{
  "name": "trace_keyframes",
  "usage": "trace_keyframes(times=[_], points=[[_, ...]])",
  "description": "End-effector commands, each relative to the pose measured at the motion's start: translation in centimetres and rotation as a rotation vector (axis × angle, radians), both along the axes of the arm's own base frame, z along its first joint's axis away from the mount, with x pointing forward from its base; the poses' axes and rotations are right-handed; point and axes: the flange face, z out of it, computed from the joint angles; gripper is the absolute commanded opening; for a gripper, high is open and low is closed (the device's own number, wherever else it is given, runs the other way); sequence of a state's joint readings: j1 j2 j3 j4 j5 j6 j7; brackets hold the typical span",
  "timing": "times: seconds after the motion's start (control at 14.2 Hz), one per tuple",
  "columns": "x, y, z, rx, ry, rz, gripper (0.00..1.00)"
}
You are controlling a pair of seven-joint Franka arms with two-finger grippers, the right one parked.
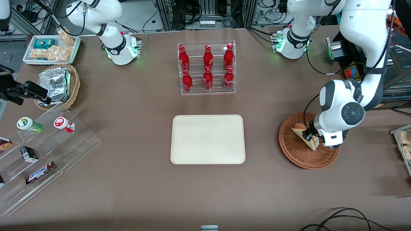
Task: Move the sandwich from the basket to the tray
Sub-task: 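Close the left gripper on the sandwich and lift it, then carry the held sandwich with the left gripper over the cream tray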
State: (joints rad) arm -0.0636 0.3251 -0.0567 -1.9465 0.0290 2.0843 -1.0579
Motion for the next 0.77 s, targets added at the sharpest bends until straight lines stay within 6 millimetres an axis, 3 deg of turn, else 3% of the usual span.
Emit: trace_keyframes(times=[0.0, 0.21, 0.42, 0.56, 0.7], points=[[1.2, -3.0, 4.8, 0.001, 0.029, -0.022, 0.1], [0.8, -9.6, 5.1, -0.047, 0.007, -0.151, 0.1], [0.5, -19.3, 4.4, -0.083, -0.048, -0.436, 0.1], [2.5, -25.2, 4.7, -0.136, -0.099, -0.549, 0.12], [1.4, -32.1, 5.0, -0.108, -0.142, -0.696, 0.21]])
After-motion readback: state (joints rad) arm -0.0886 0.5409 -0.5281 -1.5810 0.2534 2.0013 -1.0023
